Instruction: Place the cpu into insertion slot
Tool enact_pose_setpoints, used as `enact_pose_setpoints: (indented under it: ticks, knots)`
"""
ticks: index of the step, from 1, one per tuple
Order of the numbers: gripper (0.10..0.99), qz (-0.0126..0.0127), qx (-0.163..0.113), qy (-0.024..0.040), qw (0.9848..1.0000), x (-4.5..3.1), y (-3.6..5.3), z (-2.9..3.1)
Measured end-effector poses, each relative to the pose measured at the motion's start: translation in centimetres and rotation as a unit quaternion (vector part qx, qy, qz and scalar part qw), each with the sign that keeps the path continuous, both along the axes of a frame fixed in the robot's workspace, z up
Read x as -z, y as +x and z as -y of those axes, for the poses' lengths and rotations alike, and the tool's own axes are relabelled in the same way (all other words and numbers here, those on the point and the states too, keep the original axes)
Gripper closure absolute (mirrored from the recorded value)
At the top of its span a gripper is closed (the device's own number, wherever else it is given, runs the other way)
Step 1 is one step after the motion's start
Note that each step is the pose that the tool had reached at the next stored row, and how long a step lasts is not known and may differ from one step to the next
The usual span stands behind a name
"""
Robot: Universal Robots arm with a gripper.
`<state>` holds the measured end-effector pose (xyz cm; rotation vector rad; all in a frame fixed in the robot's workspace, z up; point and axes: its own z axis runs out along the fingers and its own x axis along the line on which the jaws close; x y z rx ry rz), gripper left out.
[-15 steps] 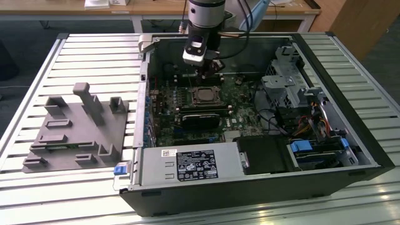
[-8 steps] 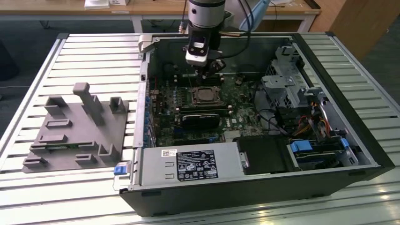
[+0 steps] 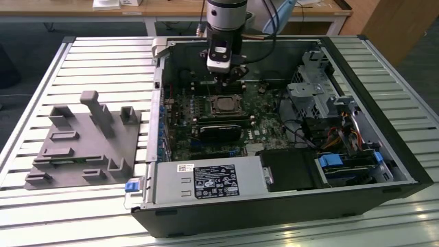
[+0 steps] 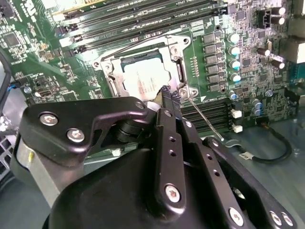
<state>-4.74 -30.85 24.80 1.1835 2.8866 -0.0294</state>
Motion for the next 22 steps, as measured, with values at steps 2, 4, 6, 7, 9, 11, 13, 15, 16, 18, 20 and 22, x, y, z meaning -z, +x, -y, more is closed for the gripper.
enact_pose_setpoints:
  ticks: [2, 4, 6, 7, 9, 11, 13, 15, 16, 18, 20, 22]
  knots:
    - [0.98, 0.0, -0.009, 0.0, 1.0, 0.0, 0.0, 0.0]
    - [0.98, 0.0, -0.017, 0.0, 0.9998, 0.0, 0.0, 0.0]
    - [0.98, 0.0, -0.026, 0.0, 0.9997, 0.0, 0.0, 0.0]
    - [0.98, 0.0, -0.03, 0.0, 0.9995, 0.0, 0.0, 0.0]
    - [0.98, 0.0001, -0.04, 0.0, 0.9992, 0.0, 0.0, 0.0]
    - [0.98, 0.0009, -0.051, -0.0001, 0.9987, 0.0, 0.0, 0.01]
    - [0.98, 0.0024, -0.062, -0.0001, 0.9981, 0.0, 0.0, 0.01]
    - [0.98, 0.0037, -0.076, -0.0001, 0.9971, 0.0, 0.0, 0.01]
    - [0.98, 0.0043, -0.084, -0.0001, 0.9965, 0.0, 0.0, 0.01]
    - [0.98, 0.0048, -0.101, -0.0001, 0.9949, 0.0, 0.0, 0.01]
    - [0.98, 0.0048, -0.119, -0.0001, 0.9929, 0.0, 0.0, 0.0]
    - [0.98, 0.0049, -0.136, 0.0, 0.9906, 0.01, 0.0, 0.0]
